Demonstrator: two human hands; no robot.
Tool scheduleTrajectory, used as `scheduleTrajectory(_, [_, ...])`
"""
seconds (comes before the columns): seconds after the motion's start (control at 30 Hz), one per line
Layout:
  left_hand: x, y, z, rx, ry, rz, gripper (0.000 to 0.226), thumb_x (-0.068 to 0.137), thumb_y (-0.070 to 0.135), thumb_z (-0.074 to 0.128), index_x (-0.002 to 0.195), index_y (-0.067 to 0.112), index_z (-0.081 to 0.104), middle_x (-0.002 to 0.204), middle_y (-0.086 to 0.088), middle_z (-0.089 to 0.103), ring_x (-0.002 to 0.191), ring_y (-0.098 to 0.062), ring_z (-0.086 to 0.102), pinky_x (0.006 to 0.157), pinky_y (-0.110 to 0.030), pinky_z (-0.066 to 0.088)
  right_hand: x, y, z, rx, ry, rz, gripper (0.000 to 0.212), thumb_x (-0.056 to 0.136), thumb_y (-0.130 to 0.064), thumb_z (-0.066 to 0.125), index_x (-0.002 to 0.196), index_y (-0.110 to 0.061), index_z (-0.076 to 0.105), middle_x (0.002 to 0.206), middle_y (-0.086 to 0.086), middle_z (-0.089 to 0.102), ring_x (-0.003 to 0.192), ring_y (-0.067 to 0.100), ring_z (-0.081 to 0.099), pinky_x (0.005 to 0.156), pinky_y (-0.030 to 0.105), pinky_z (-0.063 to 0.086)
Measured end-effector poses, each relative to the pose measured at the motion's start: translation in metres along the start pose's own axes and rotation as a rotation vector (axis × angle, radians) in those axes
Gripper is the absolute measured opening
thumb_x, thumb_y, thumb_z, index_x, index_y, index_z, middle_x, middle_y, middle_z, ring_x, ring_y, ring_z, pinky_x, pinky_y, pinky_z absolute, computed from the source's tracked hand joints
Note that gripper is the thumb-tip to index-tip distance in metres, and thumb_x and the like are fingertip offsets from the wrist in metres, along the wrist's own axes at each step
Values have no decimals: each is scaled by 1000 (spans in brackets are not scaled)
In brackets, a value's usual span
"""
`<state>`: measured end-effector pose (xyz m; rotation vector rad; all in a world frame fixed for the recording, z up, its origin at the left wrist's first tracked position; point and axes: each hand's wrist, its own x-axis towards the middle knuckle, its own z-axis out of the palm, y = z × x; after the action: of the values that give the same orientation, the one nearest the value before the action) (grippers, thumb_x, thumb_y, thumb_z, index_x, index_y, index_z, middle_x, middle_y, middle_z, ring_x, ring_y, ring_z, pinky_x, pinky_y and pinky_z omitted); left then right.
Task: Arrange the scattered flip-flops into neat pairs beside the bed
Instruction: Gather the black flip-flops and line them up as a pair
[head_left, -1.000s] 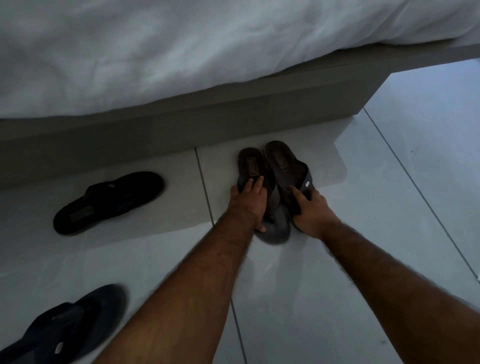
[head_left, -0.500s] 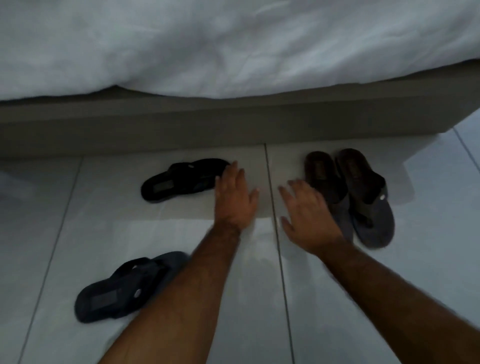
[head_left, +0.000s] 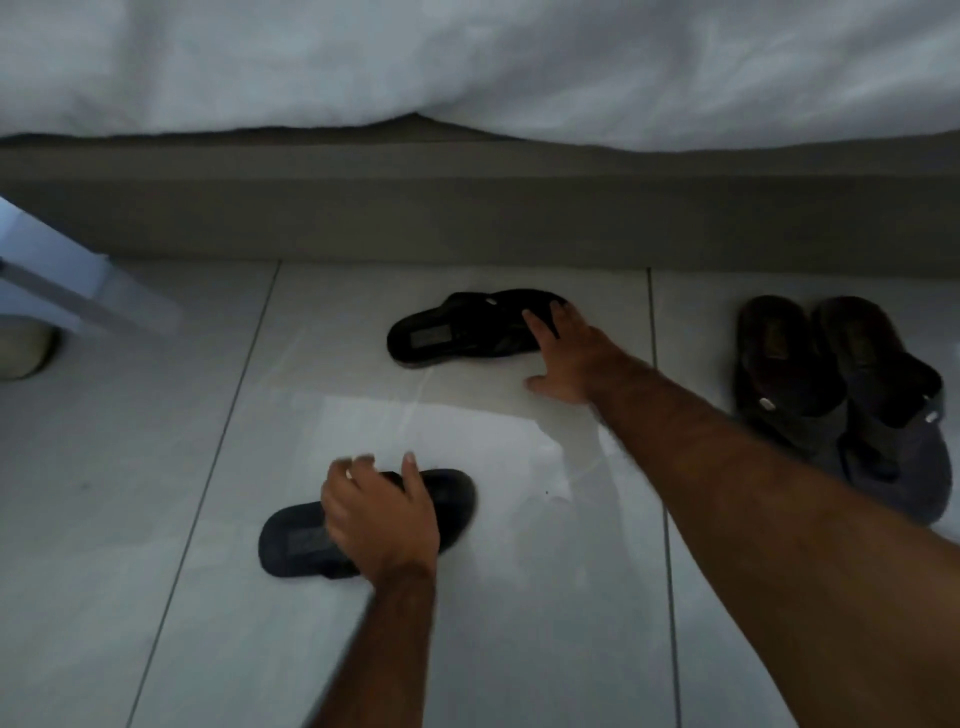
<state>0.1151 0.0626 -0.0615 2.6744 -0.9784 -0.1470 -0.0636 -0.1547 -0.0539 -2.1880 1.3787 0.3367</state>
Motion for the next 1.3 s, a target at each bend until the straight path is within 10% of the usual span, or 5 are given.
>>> scheduleTrajectory(0.2, [-41,1,28,50,-135,-73,68,95,49,53,153,19,34,149,-31,37,140,-44,35,117,-63,20,-10,9,24,-11,42,-6,113,80,-66,63,155,-32,-14,167,14,-4,154,29,1,123,52,11])
scheduleTrajectory(0.73, [19,92,52,-235,-364,561,31,99,20,47,128,9,52,143,-10,55,151,-22,26,126,-48,11,-107,7,85,56,307,-113,64,96,-42,47,153,-18,31,126,10,54,111,32,52,93,43,45])
scheduleTrajectory(0.87, [27,92,50,-244,-414,657,45,97,20,51,141,14,44,154,-12,42,152,-24,23,126,-49,13,-98,11,65,57,510,17,59,87,-48,60,136,-17,49,145,11,40,133,32,39,109,48,41])
scheduleTrajectory(1.0, [27,87,53,-132,-329,670,48,100,31,49,145,17,45,163,-15,24,154,-34,9,125,-49,17,-86,13,59,264,310,234,121,70,-55,80,156,-10,8,166,16,-7,153,34,-3,125,46,15])
scheduleTrajectory(1.3, [81,109,62,-177,-572,696,49,102,31,43,150,20,38,167,-7,19,155,-29,-4,127,-47,10,-44,30,24,167,94,154,123,68,-34,89,157,-13,8,165,14,-20,152,37,-13,123,48,22])
